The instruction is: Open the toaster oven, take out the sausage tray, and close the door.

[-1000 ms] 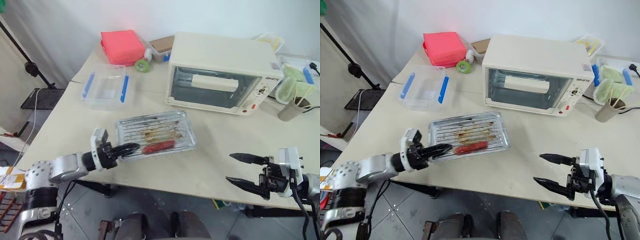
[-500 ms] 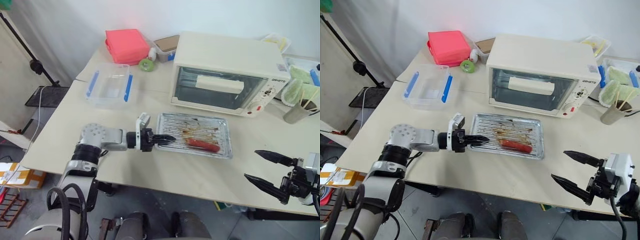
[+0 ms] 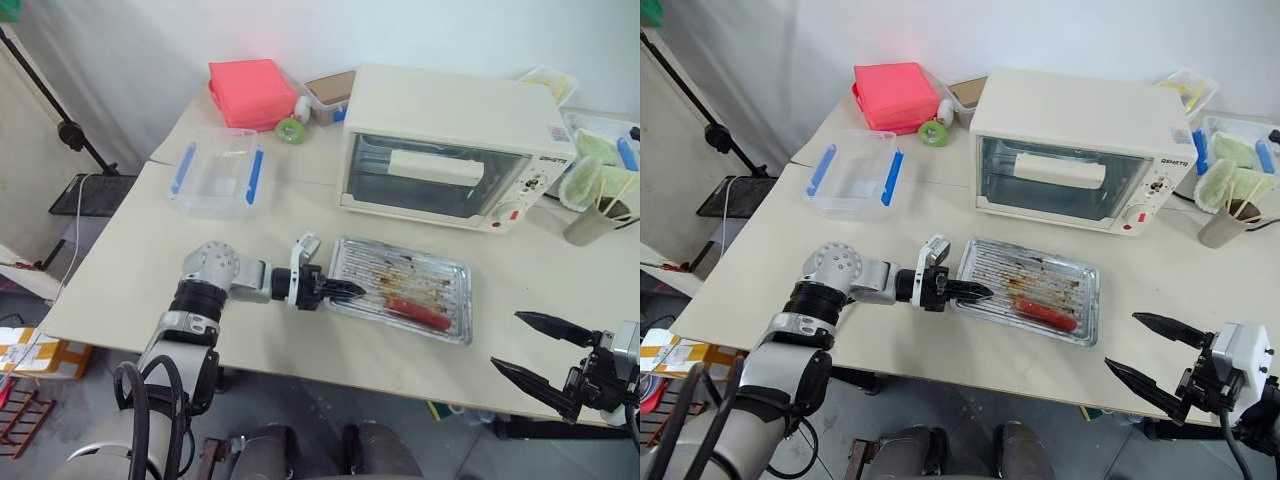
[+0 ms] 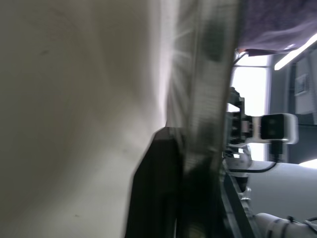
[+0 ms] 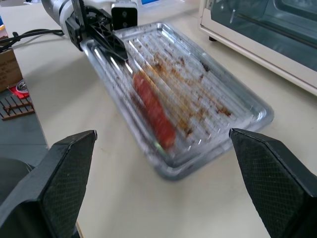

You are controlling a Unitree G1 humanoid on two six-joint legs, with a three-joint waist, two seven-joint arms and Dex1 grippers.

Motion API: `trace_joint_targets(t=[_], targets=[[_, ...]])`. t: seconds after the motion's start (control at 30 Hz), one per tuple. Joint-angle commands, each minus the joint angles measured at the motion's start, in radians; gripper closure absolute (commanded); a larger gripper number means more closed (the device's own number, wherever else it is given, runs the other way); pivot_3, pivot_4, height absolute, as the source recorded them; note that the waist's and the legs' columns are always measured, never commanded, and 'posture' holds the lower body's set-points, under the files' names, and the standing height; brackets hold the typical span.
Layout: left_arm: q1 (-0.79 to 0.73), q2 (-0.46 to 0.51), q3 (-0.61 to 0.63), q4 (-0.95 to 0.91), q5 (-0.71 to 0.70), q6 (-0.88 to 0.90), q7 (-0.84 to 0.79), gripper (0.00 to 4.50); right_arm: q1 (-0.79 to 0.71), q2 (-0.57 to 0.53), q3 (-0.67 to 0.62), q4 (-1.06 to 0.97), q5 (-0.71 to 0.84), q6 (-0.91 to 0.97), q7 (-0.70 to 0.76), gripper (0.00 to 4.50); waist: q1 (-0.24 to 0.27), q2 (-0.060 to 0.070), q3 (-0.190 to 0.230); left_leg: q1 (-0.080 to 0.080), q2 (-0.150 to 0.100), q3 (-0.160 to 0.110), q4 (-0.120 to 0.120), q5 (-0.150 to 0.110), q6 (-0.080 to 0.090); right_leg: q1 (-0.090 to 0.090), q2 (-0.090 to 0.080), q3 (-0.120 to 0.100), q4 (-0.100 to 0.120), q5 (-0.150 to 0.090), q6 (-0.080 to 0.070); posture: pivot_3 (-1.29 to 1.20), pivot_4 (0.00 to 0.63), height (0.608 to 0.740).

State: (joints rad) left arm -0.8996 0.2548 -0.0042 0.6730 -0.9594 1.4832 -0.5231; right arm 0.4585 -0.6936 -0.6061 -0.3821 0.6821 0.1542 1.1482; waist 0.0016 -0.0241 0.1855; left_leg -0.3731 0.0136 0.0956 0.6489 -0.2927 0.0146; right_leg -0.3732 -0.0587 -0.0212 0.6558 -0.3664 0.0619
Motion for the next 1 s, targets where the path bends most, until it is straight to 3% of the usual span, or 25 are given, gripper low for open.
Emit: trace_joint_targets(t=[0.03, 0.23, 0.37, 0.43, 0.53, 0.63, 0.93, 1.0], targets=[[0.02, 0.01, 0.032, -0.042, 0.041, 0.001, -0.027, 3.0, 0.004, 0.007, -0.018, 0.002, 0.001, -0.023, 0.004, 0.0, -0.005, 0.0, 0.0, 0.0, 0.0, 0.0, 0.0, 0.0, 0.0, 0.0, 0.0, 0.0, 0.0, 0.0, 0.0, 0.0, 0.15, 0.74], [0.081, 0.119, 0.025, -0.216, 0.059, 0.022, -0.113, 1.13, -0.009, 0.001, -0.015, 0.023, -0.006, -0.035, 0.016, 0.0, -0.008, 0.0, 0.0, 0.001, 0.0, 0.0, -0.001, 0.001, -0.001, -0.001, 0.0, 0.001, 0.002, 0.0, 0.0, 0.0, 0.15, 0.74], [0.188, 0.314, -0.072, -0.446, 0.058, 0.006, -0.269, 0.02, -0.029, -0.02, -0.017, 0.071, -0.011, -0.045, 0.044, 0.0, -0.013, 0.0, 0.0, 0.001, 0.0, 0.0, -0.002, 0.0, -0.002, -0.001, 0.0, 0.001, 0.002, 0.0, 0.0, 0.0, 0.15, 0.74], [0.249, 0.404, -0.092, -0.528, 0.105, -0.123, -0.364, 0.02, -0.043, -0.03, -0.017, 0.086, -0.013, -0.045, 0.051, 0.0, -0.011, 0.001, 0.0, 0.001, 0.0, 0.0, -0.002, 0.0, -0.002, -0.001, 0.0, 0.001, 0.001, 0.0, 0.0, 0.0, 0.15, 0.74], [0.327, 0.474, -0.02, -0.582, 0.148, -0.357, -0.492, 0.02, -0.075, -0.048, -0.01, 0.099, -0.015, -0.036, 0.056, 0.0, -0.009, 0.001, 0.0, 0.001, 0.0, 0.0, -0.003, 0.0, -0.002, -0.001, -0.001, 0.001, 0.0, 0.0, -0.001, 0.0, 0.15, 0.74], [0.418, 0.525, 0.003, -0.598, 0.314, -0.761, -0.601, 0.02, -0.117, -0.072, 0.01, 0.111, -0.012, -0.026, 0.068, 0.0, -0.006, 0.001, 0.0, 0.001, 0.0, 0.0, -0.003, -0.001, -0.001, -0.001, -0.001, 0.001, 0.0, -0.001, -0.002, 0.0, 0.15, 0.74], [0.533, 0.516, 0.072, -0.443, 0.528, -1.512, -0.795, 0.02, -0.259, -0.135, 0.097, 0.149, -0.016, 0.014, 0.11, 0.0, -0.006, 0.001, 0.0, -0.002, 0.0, 0.0, -0.004, -0.004, 0.004, -0.002, -0.002, 0.0, -0.005, -0.001, -0.003, 0.0, 0.15, 0.74], [0.555, 0.507, 0.082, -0.451, 0.521, -1.503, -0.781, 0.02, -0.303, -0.147, 0.117, 0.171, -0.019, 0.006, 0.132, 0.0, -0.009, 0.002, 0.0, -0.002, 0.0, 0.0, -0.004, -0.005, 0.005, -0.002, -0.003, 0.0, -0.005, -0.001, -0.003, 0.0, 0.15, 0.74]])
